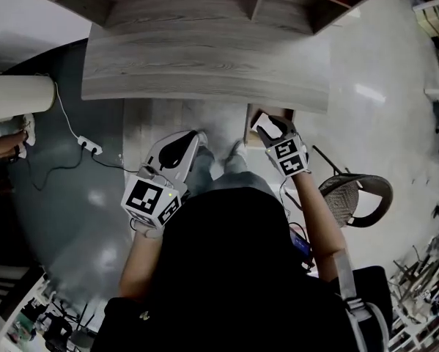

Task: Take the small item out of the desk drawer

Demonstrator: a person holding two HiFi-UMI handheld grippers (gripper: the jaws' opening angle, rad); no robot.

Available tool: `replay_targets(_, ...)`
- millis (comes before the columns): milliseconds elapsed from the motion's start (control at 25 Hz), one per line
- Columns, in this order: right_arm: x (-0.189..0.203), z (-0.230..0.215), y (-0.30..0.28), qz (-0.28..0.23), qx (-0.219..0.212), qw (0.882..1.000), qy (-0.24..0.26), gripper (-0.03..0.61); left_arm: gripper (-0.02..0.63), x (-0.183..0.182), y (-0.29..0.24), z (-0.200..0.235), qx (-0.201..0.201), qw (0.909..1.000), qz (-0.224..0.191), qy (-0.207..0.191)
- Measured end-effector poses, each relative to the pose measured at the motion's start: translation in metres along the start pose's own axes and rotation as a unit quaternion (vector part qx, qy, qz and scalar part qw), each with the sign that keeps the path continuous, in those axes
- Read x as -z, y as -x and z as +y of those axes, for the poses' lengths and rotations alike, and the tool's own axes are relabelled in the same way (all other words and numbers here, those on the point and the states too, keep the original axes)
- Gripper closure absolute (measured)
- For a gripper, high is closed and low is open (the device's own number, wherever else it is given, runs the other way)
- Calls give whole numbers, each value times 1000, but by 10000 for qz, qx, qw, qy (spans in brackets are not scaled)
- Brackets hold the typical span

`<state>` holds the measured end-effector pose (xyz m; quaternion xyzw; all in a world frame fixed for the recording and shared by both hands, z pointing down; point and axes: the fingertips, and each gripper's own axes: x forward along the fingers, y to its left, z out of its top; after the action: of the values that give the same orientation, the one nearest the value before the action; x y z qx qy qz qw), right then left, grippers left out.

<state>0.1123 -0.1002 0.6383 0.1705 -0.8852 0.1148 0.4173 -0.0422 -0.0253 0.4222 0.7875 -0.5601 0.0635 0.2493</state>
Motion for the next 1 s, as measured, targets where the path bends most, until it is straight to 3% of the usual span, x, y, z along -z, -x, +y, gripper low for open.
replay_targets(280, 64, -5, -53, 962, -189, 9950, 183, 309, 604, 24, 11, -1, -324, 9991, 132, 238)
replay_targets(520, 109, -9, -86, 1591, -274, 9865, 281, 254, 604, 38, 19, 2, -530, 9974, 219, 440)
replay_targets(1000, 153, -22, -127, 2128, -145, 9761, 425, 177, 604, 68, 33, 12, -942, 9926, 351, 677)
